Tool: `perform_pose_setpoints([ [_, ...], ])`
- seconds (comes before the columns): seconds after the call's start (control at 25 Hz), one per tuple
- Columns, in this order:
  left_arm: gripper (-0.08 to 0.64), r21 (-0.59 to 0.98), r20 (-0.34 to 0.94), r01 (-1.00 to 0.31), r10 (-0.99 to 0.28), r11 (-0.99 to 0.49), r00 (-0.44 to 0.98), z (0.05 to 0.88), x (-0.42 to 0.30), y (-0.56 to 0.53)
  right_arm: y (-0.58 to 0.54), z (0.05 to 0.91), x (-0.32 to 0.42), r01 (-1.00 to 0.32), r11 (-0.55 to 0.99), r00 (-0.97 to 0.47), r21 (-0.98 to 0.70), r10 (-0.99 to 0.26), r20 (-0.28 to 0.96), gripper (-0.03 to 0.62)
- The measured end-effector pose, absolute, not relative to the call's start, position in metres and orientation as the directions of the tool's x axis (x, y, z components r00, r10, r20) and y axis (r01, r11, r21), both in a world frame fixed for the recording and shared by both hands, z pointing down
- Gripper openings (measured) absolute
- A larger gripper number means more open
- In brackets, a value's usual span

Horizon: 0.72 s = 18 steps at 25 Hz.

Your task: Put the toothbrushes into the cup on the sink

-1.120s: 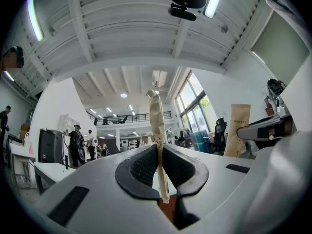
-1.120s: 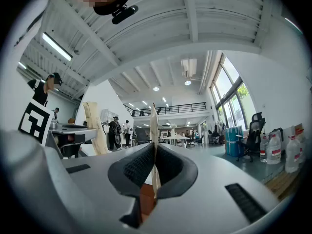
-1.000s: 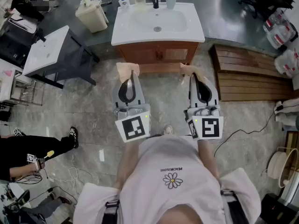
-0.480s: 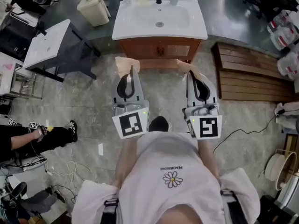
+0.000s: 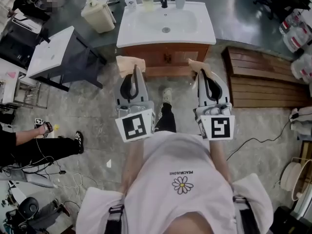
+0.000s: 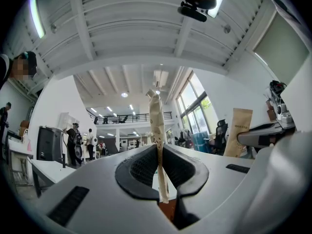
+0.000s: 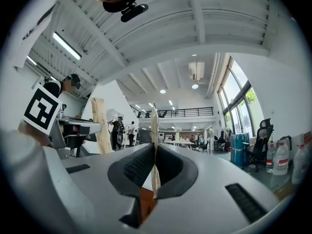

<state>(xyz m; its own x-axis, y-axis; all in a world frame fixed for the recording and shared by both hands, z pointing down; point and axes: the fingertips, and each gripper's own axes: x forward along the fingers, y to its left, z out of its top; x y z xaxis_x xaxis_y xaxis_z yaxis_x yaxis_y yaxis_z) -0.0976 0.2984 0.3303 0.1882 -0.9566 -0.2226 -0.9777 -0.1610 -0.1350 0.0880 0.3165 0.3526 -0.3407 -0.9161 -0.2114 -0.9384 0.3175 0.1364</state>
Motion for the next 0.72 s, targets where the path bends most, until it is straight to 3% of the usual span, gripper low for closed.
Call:
perform_pose_setpoints([
  [0.72,0.038,-0.114,-0.250,-0.960,-0.928,-0.256,0.277,0.303,-0.098,0.096,0.141,0.320,0.089,-0.960,0.233,-0.269,0.156,-0.925,-0.268,0.014],
])
